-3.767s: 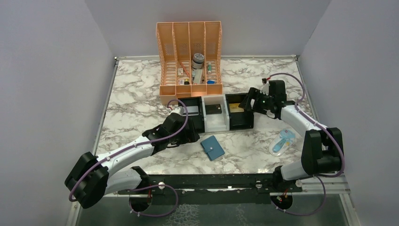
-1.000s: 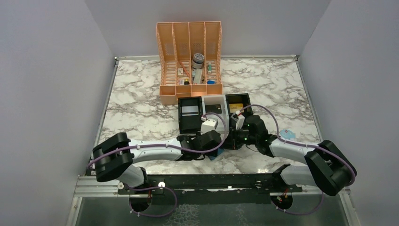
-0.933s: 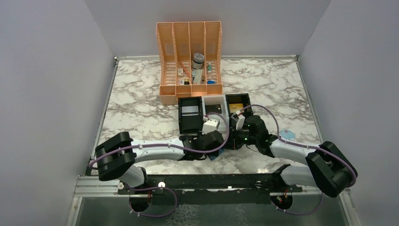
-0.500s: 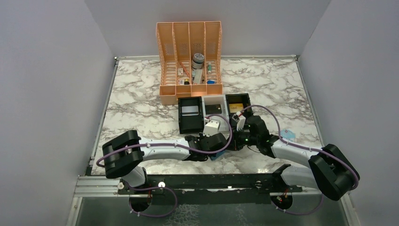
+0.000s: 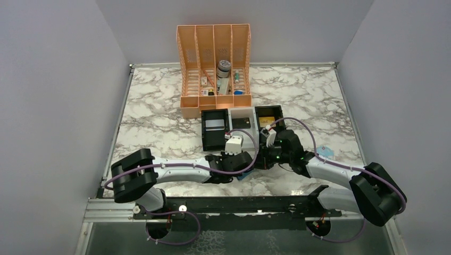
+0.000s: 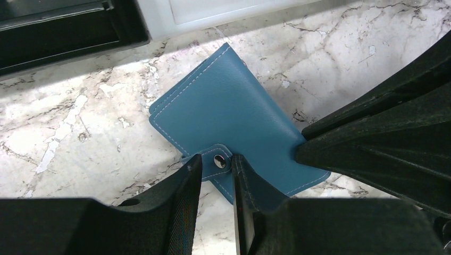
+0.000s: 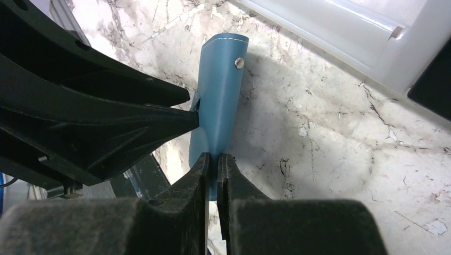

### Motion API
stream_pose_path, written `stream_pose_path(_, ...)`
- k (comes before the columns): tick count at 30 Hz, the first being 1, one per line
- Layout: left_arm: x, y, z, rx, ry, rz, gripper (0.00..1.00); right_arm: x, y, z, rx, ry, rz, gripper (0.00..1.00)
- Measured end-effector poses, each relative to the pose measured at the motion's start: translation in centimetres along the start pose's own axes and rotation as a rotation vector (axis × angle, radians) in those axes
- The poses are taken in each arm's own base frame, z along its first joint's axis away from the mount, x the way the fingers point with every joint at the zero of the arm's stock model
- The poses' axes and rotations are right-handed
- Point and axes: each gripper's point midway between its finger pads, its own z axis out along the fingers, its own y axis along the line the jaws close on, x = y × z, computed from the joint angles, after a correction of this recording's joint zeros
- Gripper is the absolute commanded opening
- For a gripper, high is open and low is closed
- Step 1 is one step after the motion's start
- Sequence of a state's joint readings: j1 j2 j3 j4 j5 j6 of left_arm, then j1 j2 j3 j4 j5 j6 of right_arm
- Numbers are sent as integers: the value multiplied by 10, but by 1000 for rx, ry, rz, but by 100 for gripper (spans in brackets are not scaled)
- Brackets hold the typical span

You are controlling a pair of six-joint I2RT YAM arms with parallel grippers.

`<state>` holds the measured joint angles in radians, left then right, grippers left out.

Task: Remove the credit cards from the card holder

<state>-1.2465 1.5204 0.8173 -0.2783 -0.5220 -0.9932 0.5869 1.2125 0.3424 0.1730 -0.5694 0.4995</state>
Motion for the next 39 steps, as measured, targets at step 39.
stream_pose_path(39,25,41,-3,24,-26,-151,31,6,-1,-2,9,25,9,8)
